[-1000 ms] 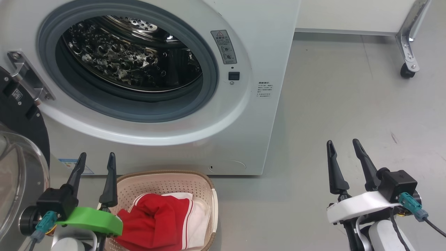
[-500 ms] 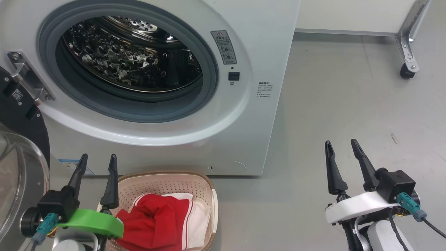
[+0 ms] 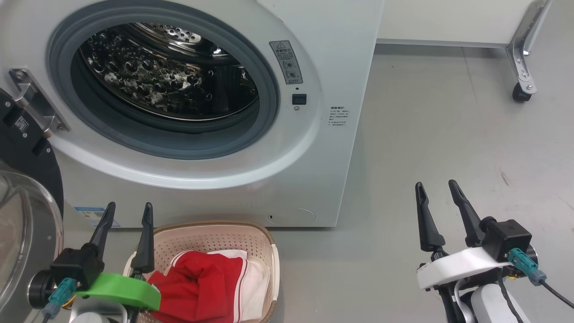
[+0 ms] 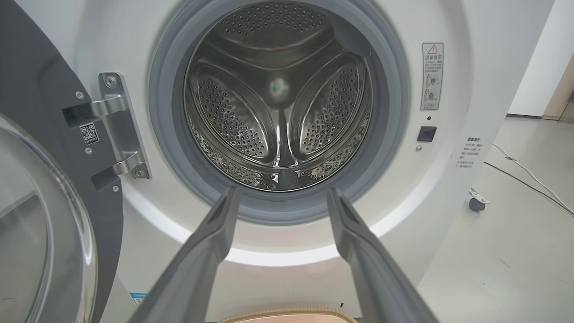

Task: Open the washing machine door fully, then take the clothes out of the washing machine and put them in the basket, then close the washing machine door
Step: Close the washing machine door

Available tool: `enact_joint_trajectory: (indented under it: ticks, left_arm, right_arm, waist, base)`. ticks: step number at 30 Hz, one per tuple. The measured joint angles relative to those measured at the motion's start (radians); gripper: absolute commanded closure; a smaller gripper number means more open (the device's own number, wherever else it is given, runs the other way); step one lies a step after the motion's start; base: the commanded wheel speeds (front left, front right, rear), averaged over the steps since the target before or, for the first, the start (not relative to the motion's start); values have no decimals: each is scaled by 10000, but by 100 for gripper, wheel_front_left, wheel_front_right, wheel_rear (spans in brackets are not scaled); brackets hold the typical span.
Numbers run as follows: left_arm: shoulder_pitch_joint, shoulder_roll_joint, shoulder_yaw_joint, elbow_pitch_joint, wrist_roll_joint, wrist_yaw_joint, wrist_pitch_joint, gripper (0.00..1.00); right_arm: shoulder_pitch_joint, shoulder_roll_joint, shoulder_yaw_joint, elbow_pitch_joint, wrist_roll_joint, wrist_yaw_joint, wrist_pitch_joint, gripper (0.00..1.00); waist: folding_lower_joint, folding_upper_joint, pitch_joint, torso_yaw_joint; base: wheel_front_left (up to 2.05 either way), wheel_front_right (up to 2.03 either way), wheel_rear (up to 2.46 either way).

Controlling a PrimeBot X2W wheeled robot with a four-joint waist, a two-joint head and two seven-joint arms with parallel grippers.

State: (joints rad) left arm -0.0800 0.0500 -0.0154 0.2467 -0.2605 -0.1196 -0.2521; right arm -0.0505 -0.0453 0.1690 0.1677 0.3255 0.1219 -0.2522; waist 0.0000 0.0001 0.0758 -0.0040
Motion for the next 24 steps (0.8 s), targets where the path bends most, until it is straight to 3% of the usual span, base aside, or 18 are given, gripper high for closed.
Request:
enact_joint_trajectory:
  ticks: [12,24]
  left_arm:
    - [2,0,-27,-2,-17,-2,0,0]
    - [-7,0,-15,-15,-29,-4,0,0]
  right_arm:
    - [-1,0,-4,0,12,0,0,0]
    - [-7,-2,4,0,90,0,0,0]
  waist:
    - [0,0,98,0]
    - [0,0,205,58]
  base:
    - [-54,54,0]
    - [-103,103,0]
